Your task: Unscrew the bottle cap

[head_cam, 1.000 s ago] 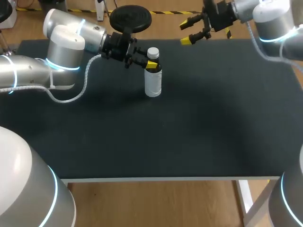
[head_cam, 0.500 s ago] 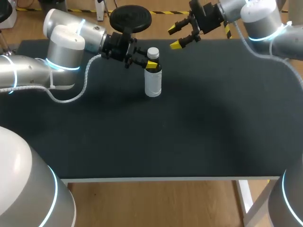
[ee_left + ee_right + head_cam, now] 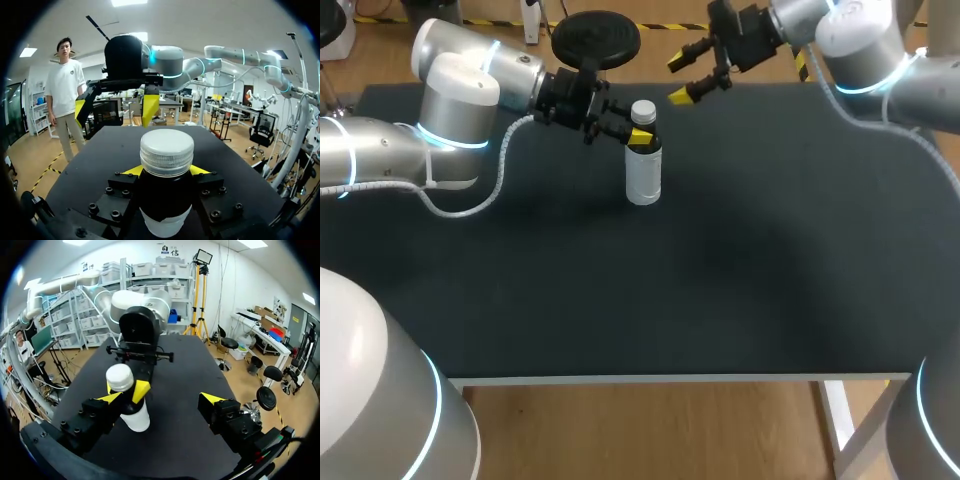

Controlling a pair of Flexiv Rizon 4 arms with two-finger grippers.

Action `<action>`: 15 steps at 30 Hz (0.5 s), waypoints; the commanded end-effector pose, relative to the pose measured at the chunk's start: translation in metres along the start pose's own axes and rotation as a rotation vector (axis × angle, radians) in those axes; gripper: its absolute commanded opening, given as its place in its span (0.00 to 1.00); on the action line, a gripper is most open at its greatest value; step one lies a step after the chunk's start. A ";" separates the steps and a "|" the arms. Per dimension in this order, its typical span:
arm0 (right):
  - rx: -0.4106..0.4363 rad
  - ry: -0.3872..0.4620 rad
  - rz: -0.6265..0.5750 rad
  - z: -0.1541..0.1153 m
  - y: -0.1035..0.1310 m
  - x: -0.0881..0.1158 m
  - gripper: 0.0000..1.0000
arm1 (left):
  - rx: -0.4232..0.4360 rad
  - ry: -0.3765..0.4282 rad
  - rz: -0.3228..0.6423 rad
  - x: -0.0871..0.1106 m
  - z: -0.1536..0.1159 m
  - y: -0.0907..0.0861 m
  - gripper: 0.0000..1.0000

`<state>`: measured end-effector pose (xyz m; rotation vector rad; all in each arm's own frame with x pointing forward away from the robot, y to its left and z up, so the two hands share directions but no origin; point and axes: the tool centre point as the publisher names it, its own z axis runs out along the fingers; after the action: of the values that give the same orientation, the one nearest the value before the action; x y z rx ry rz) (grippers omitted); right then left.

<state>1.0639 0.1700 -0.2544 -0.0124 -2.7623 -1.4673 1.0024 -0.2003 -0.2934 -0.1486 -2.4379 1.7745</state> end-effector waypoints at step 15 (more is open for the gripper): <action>0.059 0.070 -0.033 0.013 0.010 0.022 1.00 | 0.002 0.005 0.000 -0.002 0.000 0.001 0.00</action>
<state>1.0393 0.1885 -0.2579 0.0754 -2.7649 -1.3838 1.0024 -0.2002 -0.2935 -0.1486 -2.4378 1.7745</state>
